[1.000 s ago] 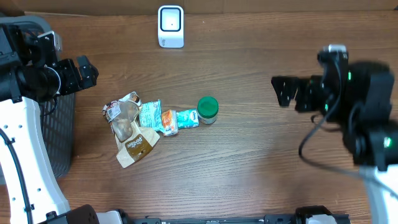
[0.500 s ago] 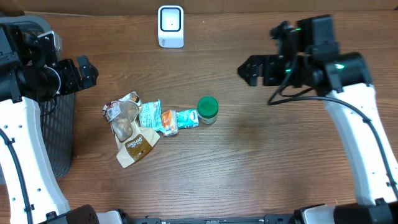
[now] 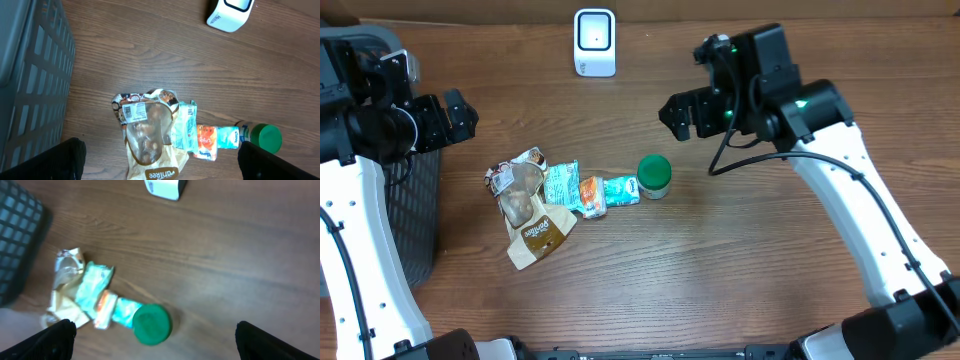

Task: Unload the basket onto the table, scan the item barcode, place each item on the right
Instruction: 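Move the right gripper over the green-capped jar, then lower the right gripper and grasp the green-capped jar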

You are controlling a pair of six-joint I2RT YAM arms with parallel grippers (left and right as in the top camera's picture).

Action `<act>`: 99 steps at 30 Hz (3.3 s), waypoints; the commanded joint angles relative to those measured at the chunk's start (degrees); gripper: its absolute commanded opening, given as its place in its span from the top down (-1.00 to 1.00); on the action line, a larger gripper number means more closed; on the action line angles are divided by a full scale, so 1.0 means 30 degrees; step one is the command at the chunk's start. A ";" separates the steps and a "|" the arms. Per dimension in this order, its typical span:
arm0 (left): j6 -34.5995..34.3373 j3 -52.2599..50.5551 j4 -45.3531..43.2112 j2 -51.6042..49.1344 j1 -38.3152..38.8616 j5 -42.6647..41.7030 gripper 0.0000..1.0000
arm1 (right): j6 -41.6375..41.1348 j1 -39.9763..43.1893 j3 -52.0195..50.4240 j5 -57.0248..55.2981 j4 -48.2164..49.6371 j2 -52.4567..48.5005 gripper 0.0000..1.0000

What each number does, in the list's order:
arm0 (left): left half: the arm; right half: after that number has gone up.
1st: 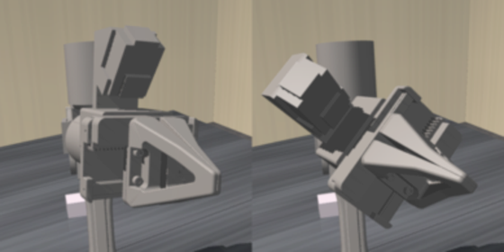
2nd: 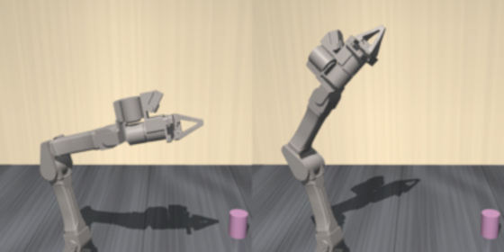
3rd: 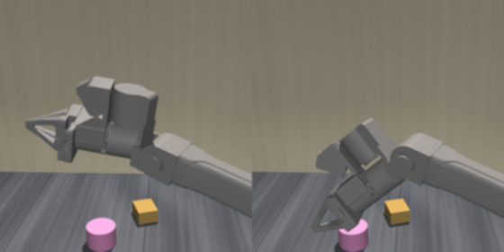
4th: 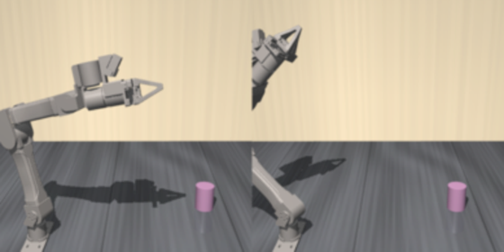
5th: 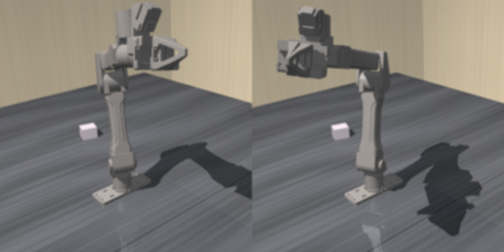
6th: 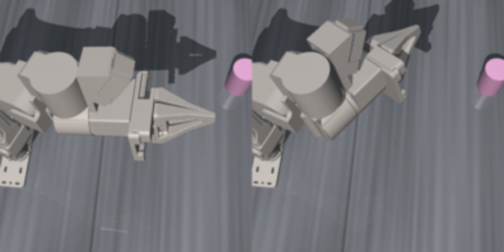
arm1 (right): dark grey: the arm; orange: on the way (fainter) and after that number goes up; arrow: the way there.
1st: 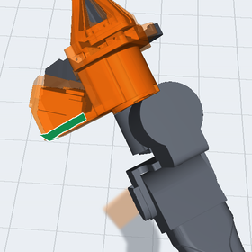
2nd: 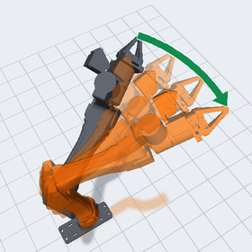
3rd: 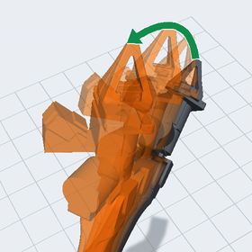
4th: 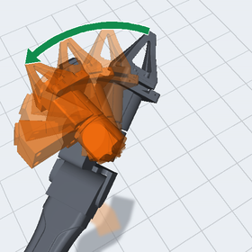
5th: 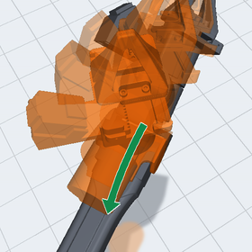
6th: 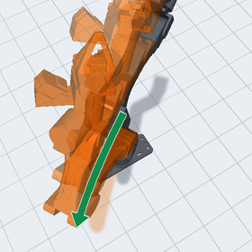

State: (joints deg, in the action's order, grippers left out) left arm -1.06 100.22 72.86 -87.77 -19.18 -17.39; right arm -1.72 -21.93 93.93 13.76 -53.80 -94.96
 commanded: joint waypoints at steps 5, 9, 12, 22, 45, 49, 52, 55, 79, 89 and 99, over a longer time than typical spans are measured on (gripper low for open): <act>0.0299 0.0248 -0.0007 0.0036 0.0022 -0.0015 -0.99 | 0.2871 -0.2208 0.0342 -0.2710 0.0823 -0.2805 -1.00; 0.0299 0.0248 -0.0007 0.0036 0.0022 -0.0022 -0.99 | 0.3111 -0.2951 0.0342 -0.3184 0.0852 -0.4095 -1.00; 0.0299 0.0248 -0.0007 0.0029 0.0022 -0.0015 -0.99 | 0.3104 -0.3330 0.0342 -0.3694 0.0772 -0.4838 -1.00; 0.0299 0.0248 -0.0007 0.0029 0.0029 -0.0015 -0.99 | 0.2499 -0.4087 0.0321 -0.3796 0.0087 -0.6513 -1.00; 0.0299 0.0248 -0.0007 0.0029 0.0022 -0.0015 -0.99 | -0.4058 -0.4932 -0.0219 -0.6492 -0.1275 -0.6972 -0.65; 0.0299 0.0248 -0.0007 0.0029 0.0022 -0.0015 -0.99 | -0.5719 -0.4932 -0.0226 -0.6331 -0.1268 -0.6972 -0.53; 0.0299 0.0248 -0.0007 0.0029 0.0022 -0.0015 -0.99 | -0.6812 -0.4932 -0.0226 -0.6339 -0.1253 -0.6980 -0.53; 0.0299 0.0248 -0.0007 0.0029 0.0022 -0.0015 -0.99 | -0.8655 -0.4896 -0.0226 -0.6200 -0.1275 -0.6980 -0.53; 0.0299 0.0248 -0.0007 0.0029 0.0022 -0.0015 -0.99 | -0.7388 -0.4889 -0.0321 -0.5712 -0.1974 -0.7074 0.37; 0.0299 0.0248 -0.0007 0.0029 0.0022 -0.0015 -0.99 | 0.2579 -0.4160 0.1916 -0.5705 -0.3279 -0.6929 0.42; 0.0299 0.0248 -0.0007 0.0029 0.0022 -0.0015 -0.99 | 1.3610 -0.4124 0.2171 -0.4954 -0.3912 -0.6965 0.09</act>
State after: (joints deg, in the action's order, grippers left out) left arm -1.06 100.22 72.86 -87.77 -19.18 -17.37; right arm 26.46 -34.26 99.33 -2.00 -65.71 -116.05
